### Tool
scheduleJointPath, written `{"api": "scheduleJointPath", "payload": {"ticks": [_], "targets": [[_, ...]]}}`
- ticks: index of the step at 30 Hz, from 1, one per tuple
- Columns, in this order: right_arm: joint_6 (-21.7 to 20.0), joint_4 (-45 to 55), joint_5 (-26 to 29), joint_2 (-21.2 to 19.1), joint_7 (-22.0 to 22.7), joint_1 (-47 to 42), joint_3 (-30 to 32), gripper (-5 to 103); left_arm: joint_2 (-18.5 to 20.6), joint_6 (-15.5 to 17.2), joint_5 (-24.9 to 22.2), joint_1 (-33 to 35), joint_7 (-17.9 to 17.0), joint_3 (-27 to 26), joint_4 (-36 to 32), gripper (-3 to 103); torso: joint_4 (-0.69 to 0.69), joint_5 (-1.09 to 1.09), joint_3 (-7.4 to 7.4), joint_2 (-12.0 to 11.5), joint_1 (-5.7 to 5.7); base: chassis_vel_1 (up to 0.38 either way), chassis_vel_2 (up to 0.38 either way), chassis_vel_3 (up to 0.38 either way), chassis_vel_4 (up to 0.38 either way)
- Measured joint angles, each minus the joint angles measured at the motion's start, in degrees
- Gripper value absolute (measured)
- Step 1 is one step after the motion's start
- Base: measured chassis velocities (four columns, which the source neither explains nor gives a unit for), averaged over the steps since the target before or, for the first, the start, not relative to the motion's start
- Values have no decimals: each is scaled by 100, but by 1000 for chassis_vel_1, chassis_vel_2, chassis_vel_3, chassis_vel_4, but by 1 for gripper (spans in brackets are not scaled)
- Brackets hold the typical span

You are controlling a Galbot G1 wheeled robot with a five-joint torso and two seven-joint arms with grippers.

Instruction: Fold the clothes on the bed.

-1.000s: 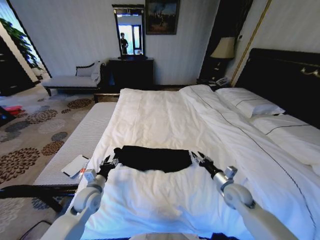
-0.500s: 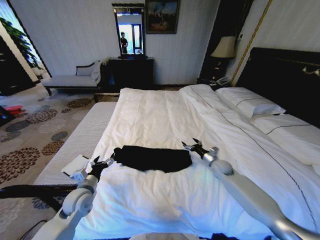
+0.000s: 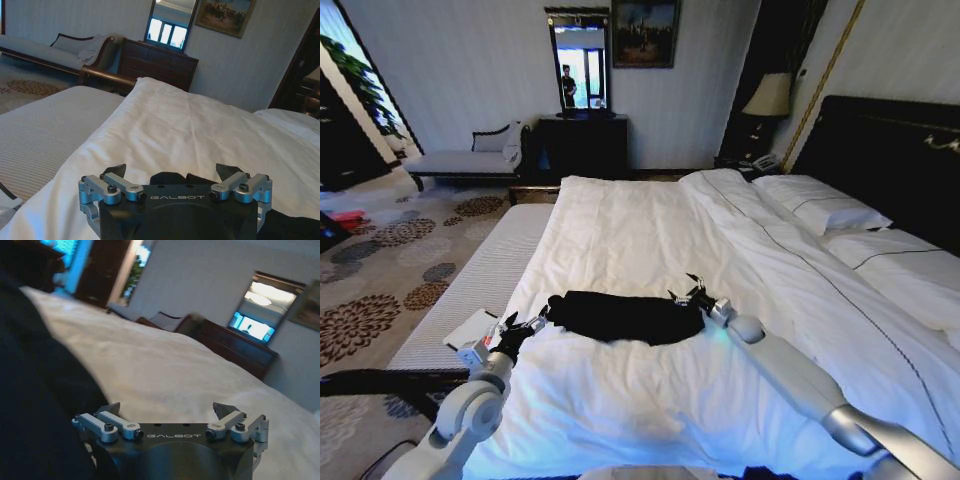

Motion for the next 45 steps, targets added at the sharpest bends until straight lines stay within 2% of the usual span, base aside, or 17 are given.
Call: {"api": "scheduleJointPath", "payload": {"ticks": [4, 9, 16, 22, 26, 30, 33, 36, 45], "targets": [[191, 144, -374, -69, -62, -214, 38, 100, 18, 7, -52, -3, -11, -36, -32, 100, 1, 0, 0, 0, 0, 0, 0, 0, 0], [183, 823, -536, -257, -9, -654, 79, 100, 4, 18, -164, -20, -14, -93, -45, 100, 2, 0, 0, 0, 0, 0, 0, 0, 0], [215, 997, -885, -435, 4, -925, 40, 100, -13, 41, -289, -46, -36, -201, -58, 100, 1, 0, 0, 1, -1, 0, 0, 0, 0], [193, 1255, -702, -645, 74, -885, 111, 100, -38, 51, -391, 30, -34, -390, -111, 100, 0, 1, 0, 1, -1, 0, 0, 0, 0], [-21, 1688, -249, -866, 123, -577, 132, 100, -106, 52, -401, 158, -18, -568, -159, 100, 1, -3, 0, 1, -1, 0, 0, 0, 0], [-128, 1621, -161, -725, 124, -139, -148, 100, -124, 55, -414, 254, -17, -667, -265, 100, -2, -2, 0, 1, -1, 0, 0, 0, 0], [-43, 1032, -280, -240, 111, 556, -762, 100, -103, 98, -441, 470, -34, -831, -512, 100, 5, 1, 1, 1, 0, 0, 0, 0, 0], [70, 677, -409, -8, 84, 802, -1003, 100, -66, 116, -431, 630, -34, -894, -631, 100, 5, 0, 1, 1, 0, 0, 0, 0, 0], [317, 128, -827, 403, 56, 938, -1399, 100, -32, 125, -421, 751, -29, -924, -713, 100, 0, -1, 0, 1, 0, 0, 0, 0, 0]]}}
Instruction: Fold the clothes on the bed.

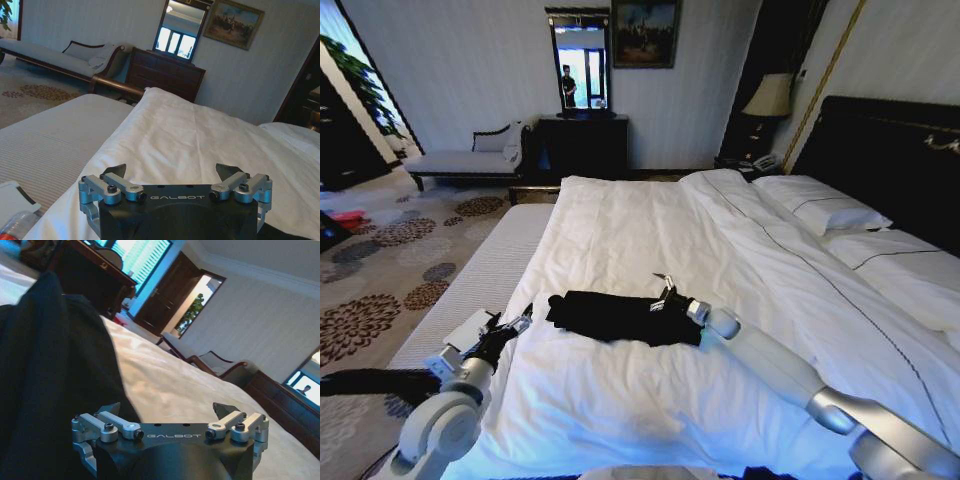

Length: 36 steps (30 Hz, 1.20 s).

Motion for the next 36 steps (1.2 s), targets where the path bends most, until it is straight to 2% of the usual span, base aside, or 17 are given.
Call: {"api": "scheduleJointPath", "payload": {"ticks": [12, 22, 25, 30, 34, 36], "targets": [[28, 683, -467, -73, 124, -589, -11, 100, -59, -1, -116, -58, 48, -76, 215, 100, 0, 1, 0, 0, 0, 0, 0, 0, 0], [-4, 1061, -578, -233, 201, -812, -100, 100, -90, -6, -142, -48, 69, -123, 246, 100, -1, 1, 0, 0, -1, 0, 0, 0, 0], [-76, 1198, -404, -272, 238, -722, -99, 100, -97, -6, -143, -41, 69, -133, 240, 100, -2, 2, 0, 0, 0, 0, 0, 0, 0], [-387, 1316, 231, -247, 323, -192, -115, 100, -102, -7, -159, -36, 61, -178, 172, 100, 1, -1, 0, 0, 0, 0, 0, 0, 0], [-454, 881, 406, 34, 328, 334, -428, 100, -78, -6, -191, -35, 46, -240, 107, 100, 1, 0, 0, 0, -1, 0, 0, 0, 0], [-435, 489, 403, 328, 325, 573, -705, 100, -48, 10, -239, -15, 38, -295, 48, 100, 0, 0, 0, 0, 0, 0, 0, 0, 0]]}}
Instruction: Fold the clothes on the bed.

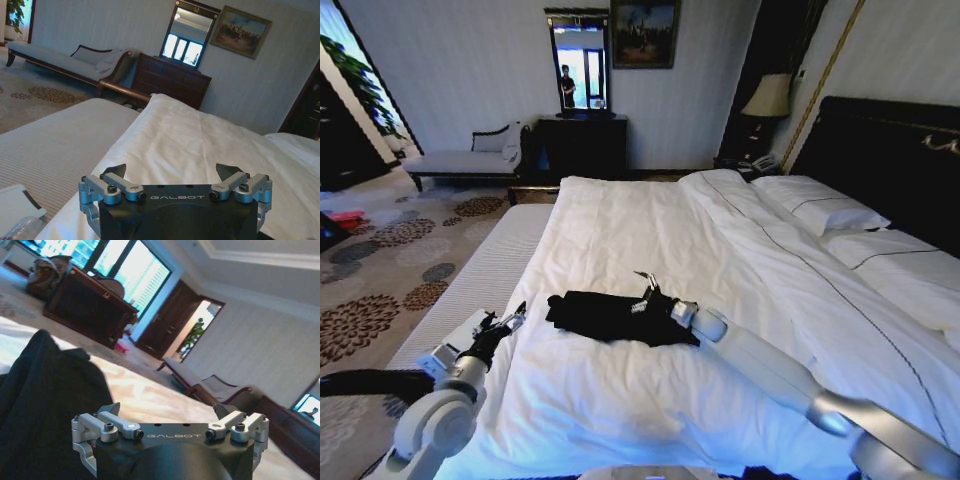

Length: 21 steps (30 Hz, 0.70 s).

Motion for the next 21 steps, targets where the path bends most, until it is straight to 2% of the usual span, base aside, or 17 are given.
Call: {"api": "scheduleJointPath", "payload": {"ticks": [2, 4, 6, 12, 21], "targets": [[26, -171, -25, 154, -7, 67, -107, 100, 13, 10, -16, 16, -1, -20, -28, 100, -1, -1, 0, -1, 0, 0, 0, 0, 0], [195, -810, -227, 827, -56, 209, -344, 100, 72, 28, -57, 88, -3, -69, -120, 100, 3, 1, 1, -1, 0, 0, 0, 0, 0], [264, -1113, -313, 1178, -79, 239, -464, 100, 108, 35, -68, 127, -4, -88, -189, 100, 6, 1, 0, -1, 0, 0, 0, 0, 0], [278, -1113, -376, 1364, -62, 177, -657, 100, 127, 53, -137, 137, -9, -112, -303, 100, -2, -1, 0, -1, 0, 0, 0, 0, 0], [287, -971, -586, 1272, 14, -74, -918, 100, 125, 56, -178, 117, -10, -118, -295, 100, 0, 0, 0, -1, 0, 0, 0, 0, 0]]}}
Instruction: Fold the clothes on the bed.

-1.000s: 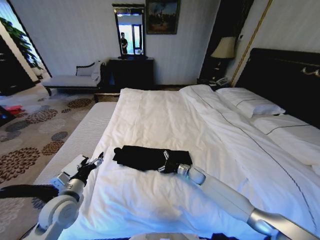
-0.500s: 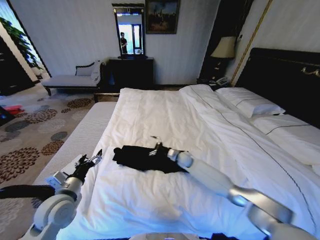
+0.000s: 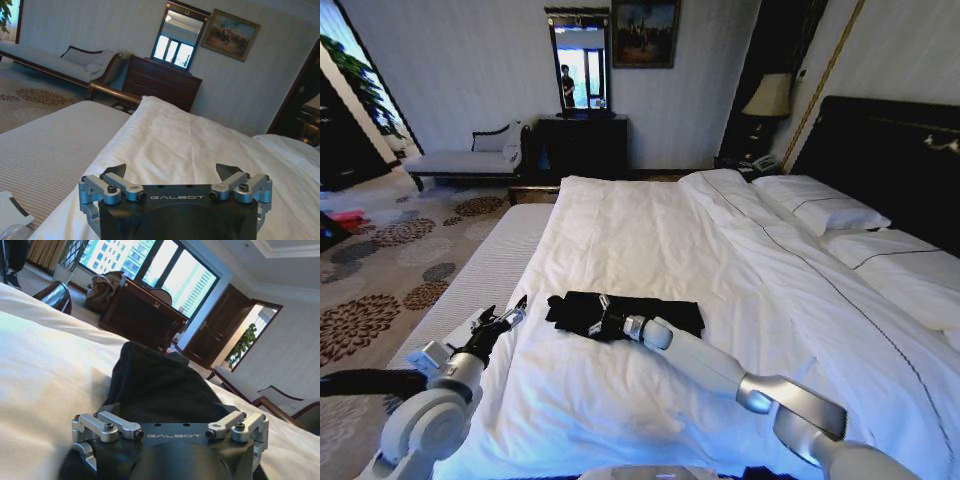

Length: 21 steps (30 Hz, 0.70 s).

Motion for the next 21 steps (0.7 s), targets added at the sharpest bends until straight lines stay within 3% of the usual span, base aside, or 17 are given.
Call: {"api": "scheduleJointPath", "payload": {"ticks": [6, 9, 12, 15, 16, 18, 20, 21], "targets": [[-252, 600, 347, -316, 212, -6, 103, 100, -42, 0, 21, -19, 7, -11, 34, 100, 4, 2, 0, 0, 0, 0, 0, 0, 0], [-879, 1358, 1545, -1086, 741, -87, 556, 100, -106, 0, 163, -79, 8, 5, 91, 100, -3, 1, 0, 0, 0, 0, 0, 0, 0], [-1178, 1656, 2152, -1409, 975, -162, 767, 100, -113, 8, 362, -86, 11, 59, 122, 100, -4, 2, 0, 0, 0, 0, 0, 0, 0], [-2287, 2532, 3902, -2338, 1278, -569, 1497, 100, -54, 18, 866, -131, 55, 415, 152, 100, 2, 3, 0, 0, 0, 0, 0, 0, 0], [-2287, 2532, 3902, -2338, 1278, -569, 1497, 100, -54, 18, 866, -131, 55, 415, 152, 100, 2, 3, 0, 0, 0, 0, 0, 0, 0], [-2741, 2887, 4662, -2743, 1415, -959, 2026, 100, -9, 28, 999, -213, 65, 654, 158, 100, 1, 1, 0, 0, 0, 0, 0, 0, 0], [-3171, 3341, 5443, -3124, 1561, -1816, 2983, 100, 59, 35, 1160, -316, 72, 936, 158, 100, -3, 2, -1, 1, -1, 0, 0, 0, 0], [-3236, 3406, 5561, -3170, 1585, -1976, 3157, 100, 78, 38, 1193, -328, 77, 980, 156, 100, -5, 3, -1, 1, -1, 0, 0, 0, 0]]}}
